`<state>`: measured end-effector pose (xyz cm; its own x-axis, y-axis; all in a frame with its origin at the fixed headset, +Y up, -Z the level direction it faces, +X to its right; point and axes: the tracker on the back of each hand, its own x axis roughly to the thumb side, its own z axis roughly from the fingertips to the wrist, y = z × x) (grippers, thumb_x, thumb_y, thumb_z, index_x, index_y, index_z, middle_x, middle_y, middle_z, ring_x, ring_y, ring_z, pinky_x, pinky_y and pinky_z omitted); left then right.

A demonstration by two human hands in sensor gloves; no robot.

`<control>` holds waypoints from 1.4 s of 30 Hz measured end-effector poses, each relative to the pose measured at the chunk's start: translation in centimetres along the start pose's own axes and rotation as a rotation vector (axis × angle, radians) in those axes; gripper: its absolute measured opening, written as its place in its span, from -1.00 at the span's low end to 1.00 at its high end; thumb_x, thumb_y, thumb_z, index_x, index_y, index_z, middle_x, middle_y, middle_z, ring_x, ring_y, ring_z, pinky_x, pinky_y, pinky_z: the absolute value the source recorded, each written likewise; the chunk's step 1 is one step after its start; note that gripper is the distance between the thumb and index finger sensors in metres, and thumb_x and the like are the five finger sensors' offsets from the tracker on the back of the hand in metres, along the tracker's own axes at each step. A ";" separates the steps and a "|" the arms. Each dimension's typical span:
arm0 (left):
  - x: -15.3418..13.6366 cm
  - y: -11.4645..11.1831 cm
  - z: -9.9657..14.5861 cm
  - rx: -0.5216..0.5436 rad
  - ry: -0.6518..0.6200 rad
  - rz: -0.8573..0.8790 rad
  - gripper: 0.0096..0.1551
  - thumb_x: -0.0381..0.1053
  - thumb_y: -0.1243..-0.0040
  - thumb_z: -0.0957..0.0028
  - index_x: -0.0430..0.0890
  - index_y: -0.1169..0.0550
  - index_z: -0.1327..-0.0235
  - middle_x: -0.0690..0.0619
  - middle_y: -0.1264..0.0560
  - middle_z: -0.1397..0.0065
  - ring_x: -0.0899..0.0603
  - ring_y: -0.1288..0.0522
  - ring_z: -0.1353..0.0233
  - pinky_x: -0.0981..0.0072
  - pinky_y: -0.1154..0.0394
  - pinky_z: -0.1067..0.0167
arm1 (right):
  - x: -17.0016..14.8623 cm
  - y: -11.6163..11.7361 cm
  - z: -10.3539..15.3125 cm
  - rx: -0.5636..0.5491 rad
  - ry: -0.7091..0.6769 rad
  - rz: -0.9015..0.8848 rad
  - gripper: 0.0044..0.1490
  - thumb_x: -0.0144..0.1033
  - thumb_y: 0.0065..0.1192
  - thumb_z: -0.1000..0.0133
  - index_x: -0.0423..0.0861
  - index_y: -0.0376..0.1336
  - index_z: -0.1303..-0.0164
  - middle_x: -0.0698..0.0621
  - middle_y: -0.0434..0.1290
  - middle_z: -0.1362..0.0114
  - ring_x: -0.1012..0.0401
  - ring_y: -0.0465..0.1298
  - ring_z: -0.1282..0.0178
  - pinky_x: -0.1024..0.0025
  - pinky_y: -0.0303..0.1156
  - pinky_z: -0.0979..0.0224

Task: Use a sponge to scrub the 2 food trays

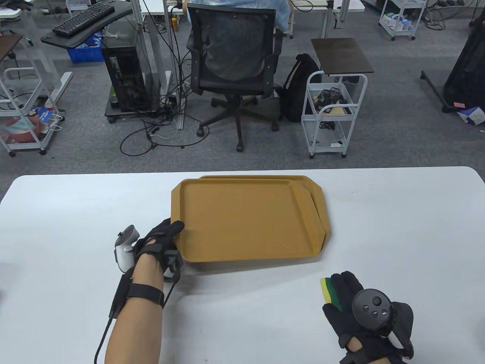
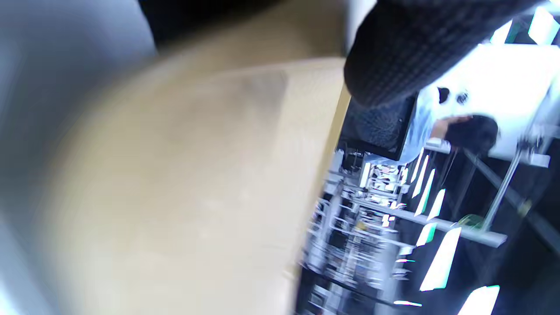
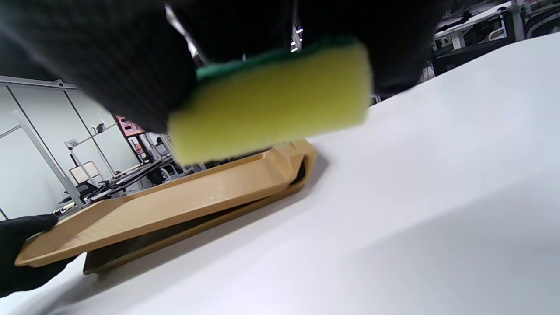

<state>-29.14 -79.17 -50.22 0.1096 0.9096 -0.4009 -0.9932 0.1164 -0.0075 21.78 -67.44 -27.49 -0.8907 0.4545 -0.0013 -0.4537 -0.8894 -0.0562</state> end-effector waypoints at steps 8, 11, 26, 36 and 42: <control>3.1 -3.1 -2.0 0.280 0.139 -0.572 -0.17 0.29 -0.30 -0.05 0.10 -0.32 -0.58 0.02 -0.50 -0.51 -0.20 -0.57 -0.29 0.05 -0.52 -0.17 | 0.1 1.1 -0.3 0.022 -0.002 0.044 -0.07 -0.06 0.54 0.00 -0.03 0.18 -0.56 -0.13 0.14 -0.68 -0.19 0.46 -0.35 -0.11 0.46 -0.41; 4.0 -4.4 -3.0 0.331 0.184 -0.736 -0.14 0.33 -0.22 -0.04 0.16 -0.28 -0.63 0.09 -0.63 -0.32 -0.13 -0.61 -0.12 0.07 -0.52 -0.14 | 0.1 1.5 -0.4 0.030 -0.009 0.057 -0.08 -0.06 0.54 -0.01 -0.02 0.18 -0.55 -0.13 0.14 -0.68 -0.19 0.46 -0.35 -0.11 0.46 -0.41; 3.9 -5.8 2.0 0.371 0.038 -0.973 -0.04 0.42 -0.20 0.09 0.10 -0.31 -0.60 -0.06 -0.39 -0.55 -0.30 -0.43 -0.45 -0.18 -0.35 -0.33 | -0.7 4.4 -2.2 0.074 -0.047 0.112 -0.12 -0.07 0.57 0.02 0.03 0.23 -0.51 -0.11 0.14 -0.67 -0.10 0.46 -0.44 -0.02 0.47 -0.48; 0.4 -4.7 13.6 0.229 -0.238 -1.164 0.03 0.50 -0.19 0.14 0.14 -0.27 -0.63 -0.06 -0.17 -0.71 -0.41 -0.13 -0.70 -0.38 -0.15 -0.50 | -0.8 8.5 -3.8 0.141 -0.109 0.165 -0.28 -0.05 0.59 0.04 0.03 0.33 -0.30 -0.11 0.18 -0.65 -0.03 0.50 -0.46 0.10 0.55 -0.49; -1.2 -4.9 17.2 0.230 -0.235 -1.270 0.07 0.53 -0.16 0.15 0.14 -0.23 -0.65 -0.05 -0.13 -0.73 -0.41 -0.07 -0.72 -0.40 -0.09 -0.51 | -1.3 10.1 -4.1 0.151 -0.133 0.174 -0.28 -0.06 0.58 0.04 0.03 0.32 -0.32 -0.10 0.18 -0.64 -0.03 0.47 -0.51 0.11 0.53 -0.52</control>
<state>-23.70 -73.99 -33.94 0.9851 0.1605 -0.0616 -0.1658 0.9816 -0.0950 18.44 -76.81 -32.13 -0.9469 0.2920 0.1343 -0.2829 -0.9555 0.0832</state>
